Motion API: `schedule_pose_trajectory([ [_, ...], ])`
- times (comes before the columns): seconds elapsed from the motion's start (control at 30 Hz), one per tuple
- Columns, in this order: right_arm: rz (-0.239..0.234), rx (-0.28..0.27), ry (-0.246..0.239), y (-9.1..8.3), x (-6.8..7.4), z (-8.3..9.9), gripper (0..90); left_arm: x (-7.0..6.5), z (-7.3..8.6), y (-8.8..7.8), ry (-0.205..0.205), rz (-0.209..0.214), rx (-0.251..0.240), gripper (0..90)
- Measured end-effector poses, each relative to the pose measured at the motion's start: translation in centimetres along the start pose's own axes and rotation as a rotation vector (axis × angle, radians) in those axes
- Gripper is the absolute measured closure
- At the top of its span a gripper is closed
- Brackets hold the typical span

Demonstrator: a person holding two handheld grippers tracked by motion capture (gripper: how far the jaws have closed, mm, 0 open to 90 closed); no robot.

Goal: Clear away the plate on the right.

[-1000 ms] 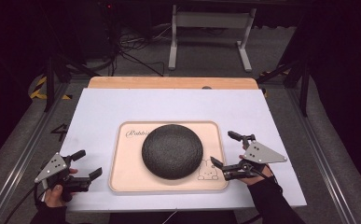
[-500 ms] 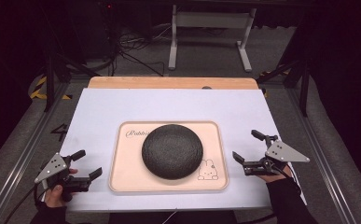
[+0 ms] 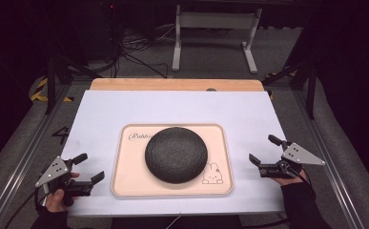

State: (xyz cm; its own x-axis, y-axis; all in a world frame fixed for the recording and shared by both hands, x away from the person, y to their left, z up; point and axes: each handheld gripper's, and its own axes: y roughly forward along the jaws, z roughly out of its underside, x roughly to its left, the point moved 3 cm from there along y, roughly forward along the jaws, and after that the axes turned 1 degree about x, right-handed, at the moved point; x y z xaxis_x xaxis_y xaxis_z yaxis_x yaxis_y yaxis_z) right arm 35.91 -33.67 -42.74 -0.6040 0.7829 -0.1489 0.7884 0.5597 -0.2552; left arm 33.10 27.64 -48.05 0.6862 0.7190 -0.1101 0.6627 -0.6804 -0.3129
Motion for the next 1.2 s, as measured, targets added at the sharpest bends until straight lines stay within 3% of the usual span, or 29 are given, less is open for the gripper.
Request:
schedule_pose_trajectory([
  [0.23, 0.041, -0.033, 0.011, -0.3, -0.7, 1.4, 1.2, 0.0, 0.0, 0.0, 0.001, 0.0, 0.0, 2.3],
  [0.63, 0.012, -0.043, 0.022, -0.5, -0.3, 3.2, 1.6, 0.0, 0.0, 0.0, 0.002, 0.0, 0.0, 2.3],
  [0.73, 0.009, -0.086, 0.006, -0.9, 0.0, 3.7, 3.2, 0.0, 0.0, 0.0, 0.002, 0.0, 0.0, 2.3],
  [0.87, 0.05, -0.143, 0.036, -1.4, -0.2, 3.8, 2.9, 0.0, 0.0, 0.0, 0.006, -0.002, -0.001, 2.3],
  [1.03, 0.072, -0.135, 0.066, -1.4, -0.5, 3.9, 3.1, -0.1, 0.0, 0.0, 0.005, -0.003, -0.002, 2.3],
  [1.2, 0.072, -0.132, 0.065, -1.4, -0.5, 3.9, 3.2, -0.1, 0.0, 0.0, 0.006, -0.003, -0.002, 2.3],
])
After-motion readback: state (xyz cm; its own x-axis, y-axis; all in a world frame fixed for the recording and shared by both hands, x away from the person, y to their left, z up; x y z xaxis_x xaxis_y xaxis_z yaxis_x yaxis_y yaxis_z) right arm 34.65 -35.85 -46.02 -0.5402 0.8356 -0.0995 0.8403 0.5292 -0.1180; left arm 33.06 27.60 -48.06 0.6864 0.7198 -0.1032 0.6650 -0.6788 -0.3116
